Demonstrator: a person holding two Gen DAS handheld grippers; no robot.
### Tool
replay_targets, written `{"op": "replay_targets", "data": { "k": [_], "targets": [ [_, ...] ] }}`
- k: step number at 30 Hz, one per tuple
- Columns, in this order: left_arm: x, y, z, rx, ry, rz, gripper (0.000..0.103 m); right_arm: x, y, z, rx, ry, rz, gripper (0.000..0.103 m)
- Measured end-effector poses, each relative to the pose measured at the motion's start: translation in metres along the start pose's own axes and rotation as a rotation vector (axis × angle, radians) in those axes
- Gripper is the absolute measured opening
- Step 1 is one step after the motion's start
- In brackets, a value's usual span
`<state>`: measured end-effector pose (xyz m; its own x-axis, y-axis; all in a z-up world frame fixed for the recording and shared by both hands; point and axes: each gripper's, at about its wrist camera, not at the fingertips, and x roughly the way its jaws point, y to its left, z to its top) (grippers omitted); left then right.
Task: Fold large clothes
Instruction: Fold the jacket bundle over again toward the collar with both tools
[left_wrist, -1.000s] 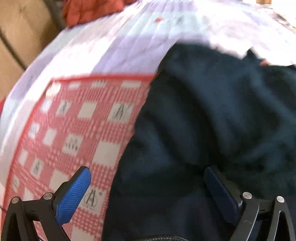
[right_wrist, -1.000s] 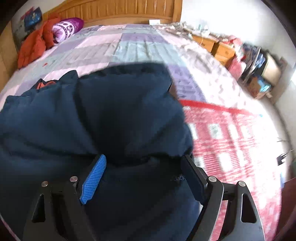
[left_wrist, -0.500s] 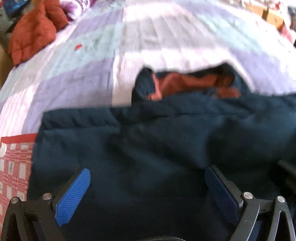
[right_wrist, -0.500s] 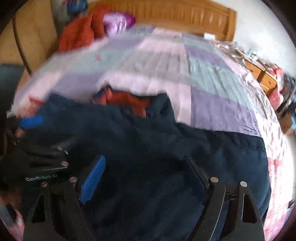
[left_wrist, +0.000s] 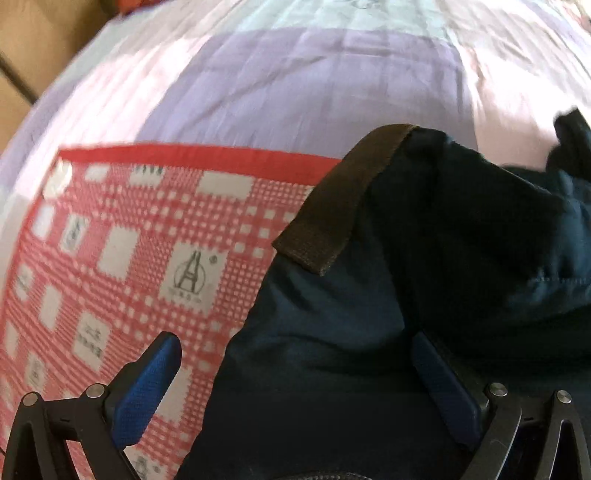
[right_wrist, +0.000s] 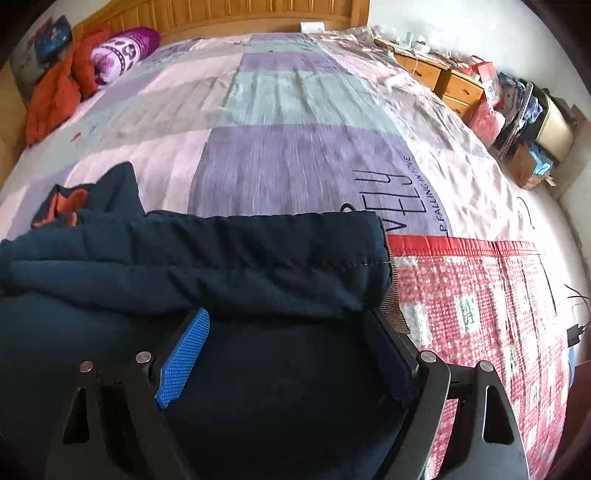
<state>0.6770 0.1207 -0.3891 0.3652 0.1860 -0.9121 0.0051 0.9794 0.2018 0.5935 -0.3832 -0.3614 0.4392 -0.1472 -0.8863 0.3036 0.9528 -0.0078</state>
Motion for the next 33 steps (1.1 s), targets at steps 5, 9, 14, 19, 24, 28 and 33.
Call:
{"op": "replay_targets", "data": {
  "k": [5, 9, 14, 19, 24, 28, 33],
  "targets": [
    [-0.007, 0.015, 0.003, 0.004, -0.013, -0.036, 0.103, -0.004, -0.025, 0.003, 0.051, 0.002, 0.129, 0.081],
    [-0.024, 0.039, -0.003, -0.028, -0.06, -0.093, 0.095, -0.02, -0.072, -0.006, 0.237, -0.026, 0.333, 0.069],
    [-0.106, 0.011, -0.05, 0.059, -0.276, -0.173, 0.095, -0.09, -0.049, -0.039, 0.163, -0.193, 0.258, 0.07],
    [-0.159, -0.075, -0.154, 0.25, -0.36, -0.255, 0.095, -0.129, 0.078, -0.127, -0.146, -0.186, 0.247, 0.07],
    [-0.133, -0.095, -0.2, 0.237, -0.296, -0.243, 0.099, -0.134, 0.147, -0.194, -0.312, -0.183, 0.216, 0.075],
    [-0.1, -0.039, -0.196, 0.138, -0.25, -0.151, 0.103, -0.12, 0.09, -0.198, -0.244, -0.148, 0.171, 0.073],
    [-0.08, 0.02, -0.181, 0.116, -0.178, -0.072, 0.103, -0.118, 0.011, -0.187, -0.16, -0.088, 0.134, 0.011]
  ]
}}
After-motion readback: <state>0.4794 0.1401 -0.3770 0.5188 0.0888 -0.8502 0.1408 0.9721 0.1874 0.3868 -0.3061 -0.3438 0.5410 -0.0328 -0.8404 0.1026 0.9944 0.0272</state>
